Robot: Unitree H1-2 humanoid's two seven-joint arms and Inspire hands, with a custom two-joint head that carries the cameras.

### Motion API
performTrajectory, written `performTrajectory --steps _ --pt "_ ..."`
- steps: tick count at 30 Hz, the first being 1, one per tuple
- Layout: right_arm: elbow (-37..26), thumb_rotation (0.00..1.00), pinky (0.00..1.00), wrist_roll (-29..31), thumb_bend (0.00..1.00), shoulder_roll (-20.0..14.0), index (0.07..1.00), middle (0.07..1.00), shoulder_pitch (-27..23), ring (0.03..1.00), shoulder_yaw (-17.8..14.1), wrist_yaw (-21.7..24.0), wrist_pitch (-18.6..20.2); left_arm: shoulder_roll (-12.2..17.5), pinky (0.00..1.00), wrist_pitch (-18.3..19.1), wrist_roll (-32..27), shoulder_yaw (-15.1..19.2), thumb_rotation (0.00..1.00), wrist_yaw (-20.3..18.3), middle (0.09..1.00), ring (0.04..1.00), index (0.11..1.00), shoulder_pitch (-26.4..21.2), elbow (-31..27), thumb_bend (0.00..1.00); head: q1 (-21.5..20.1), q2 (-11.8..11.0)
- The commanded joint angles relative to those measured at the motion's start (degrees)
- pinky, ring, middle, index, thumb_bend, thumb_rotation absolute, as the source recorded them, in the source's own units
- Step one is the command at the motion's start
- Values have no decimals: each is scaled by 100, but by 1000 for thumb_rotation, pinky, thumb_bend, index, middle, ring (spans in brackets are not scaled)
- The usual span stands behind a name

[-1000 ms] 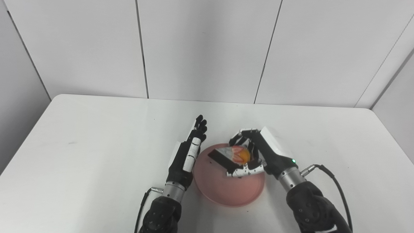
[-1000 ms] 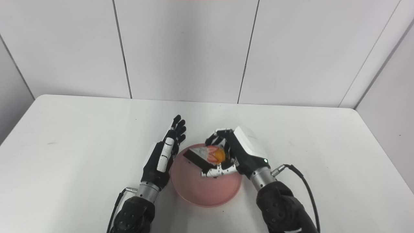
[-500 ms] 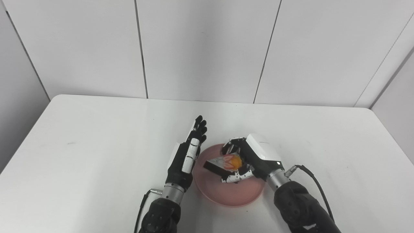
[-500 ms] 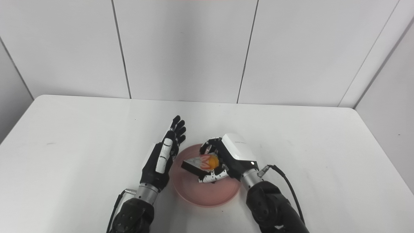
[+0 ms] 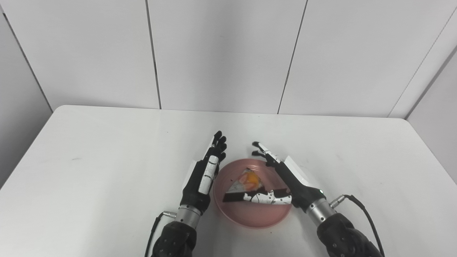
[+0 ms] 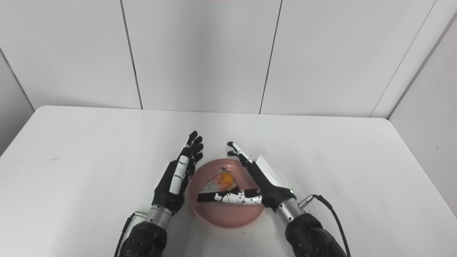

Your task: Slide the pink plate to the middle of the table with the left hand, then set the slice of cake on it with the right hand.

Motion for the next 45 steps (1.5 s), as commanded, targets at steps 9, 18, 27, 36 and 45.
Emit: performTrajectory --steps 9,18,27,36,45 --pt "647 674 980 722 652 378 1000 1000 -108 1000 -657 -919 -1540 178 1000 -119 72 204 1000 239 1000 1000 1000 253 132 622 471 -101" --pt "996 762 1000 1730 561 854 1000 1000 -51 1000 -1305 -1110 -1470 185 1000 -224 315 228 1000 549 1000 1000 1000 293 201 636 973 -235" --pt "1176 841 1000 2367 576 932 1000 1000 -31 1000 -1491 -916 -1133 144 1000 -574 496 163 1000 700 1000 1000 1000 208 527 603 1291 -321" --pt "1314 827 1000 2610 657 1070 1000 1000 -25 1000 -1410 -722 -895 173 1000 -553 588 157 1000 769 1000 1000 1000 238 516 601 901 -296" --pt "1233 839 1000 2278 620 1206 1000 1000 51 1000 -1388 -931 -973 324 1000 -353 449 161 1000 580 1000 1000 1000 281 372 612 452 -265"
